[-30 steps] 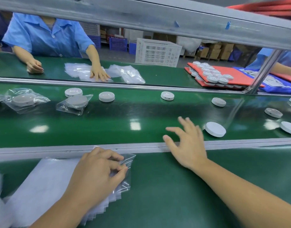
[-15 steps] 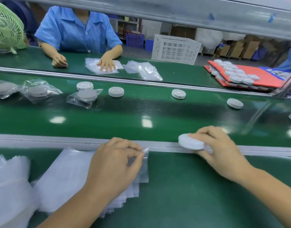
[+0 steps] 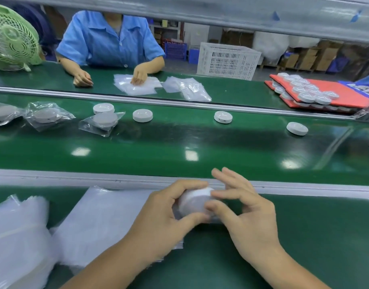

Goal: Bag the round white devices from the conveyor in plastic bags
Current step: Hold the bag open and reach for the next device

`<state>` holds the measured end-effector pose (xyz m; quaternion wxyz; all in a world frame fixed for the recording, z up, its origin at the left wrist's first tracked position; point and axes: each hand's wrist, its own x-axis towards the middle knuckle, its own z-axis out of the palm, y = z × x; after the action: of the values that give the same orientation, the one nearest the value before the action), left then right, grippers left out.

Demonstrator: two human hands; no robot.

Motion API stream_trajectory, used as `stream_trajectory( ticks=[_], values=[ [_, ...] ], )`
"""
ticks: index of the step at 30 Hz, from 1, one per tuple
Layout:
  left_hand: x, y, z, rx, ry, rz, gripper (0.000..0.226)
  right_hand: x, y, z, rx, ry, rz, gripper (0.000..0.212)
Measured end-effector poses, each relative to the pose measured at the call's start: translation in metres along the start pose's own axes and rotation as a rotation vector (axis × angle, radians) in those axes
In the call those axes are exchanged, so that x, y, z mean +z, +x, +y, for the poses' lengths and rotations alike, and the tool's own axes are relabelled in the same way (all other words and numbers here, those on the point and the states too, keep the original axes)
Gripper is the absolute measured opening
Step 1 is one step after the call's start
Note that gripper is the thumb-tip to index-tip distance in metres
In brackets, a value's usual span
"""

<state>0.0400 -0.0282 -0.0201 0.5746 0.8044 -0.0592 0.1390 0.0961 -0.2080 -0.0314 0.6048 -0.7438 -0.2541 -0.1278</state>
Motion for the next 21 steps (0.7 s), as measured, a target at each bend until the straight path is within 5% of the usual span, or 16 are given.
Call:
stream_trajectory(
  ticks=[3,6,8,11,17,21],
  values=[
    [0.008,-0.002,0.002,0.05,-0.065,0.171,0.027,0.0,-0.002,-0.006,0.17,0.181,-0.195,0.046],
    [0.007,0.001,0.004,0.036,-0.107,0.3,0.011,0.003,0.005,-0.012,0.176,0.081,-0.203,0.029],
    [0.003,0.004,0.006,0.017,-0.12,0.317,0.013,0.008,0.019,-0.011,0.182,-0.025,-0.152,0.016],
    [-0.013,0.009,0.005,0.087,0.185,0.323,0.03,0.017,0.061,-0.006,0.214,-0.061,-0.076,0.015],
    [-0.051,0.02,-0.002,0.074,0.926,-0.057,0.044,0.034,0.184,0.028,0.124,-0.467,0.057,0.01],
    [-0.044,0.021,-0.013,0.048,0.933,-0.213,0.054,0.065,0.232,0.054,0.306,-0.713,-0.27,0.035]
  ],
)
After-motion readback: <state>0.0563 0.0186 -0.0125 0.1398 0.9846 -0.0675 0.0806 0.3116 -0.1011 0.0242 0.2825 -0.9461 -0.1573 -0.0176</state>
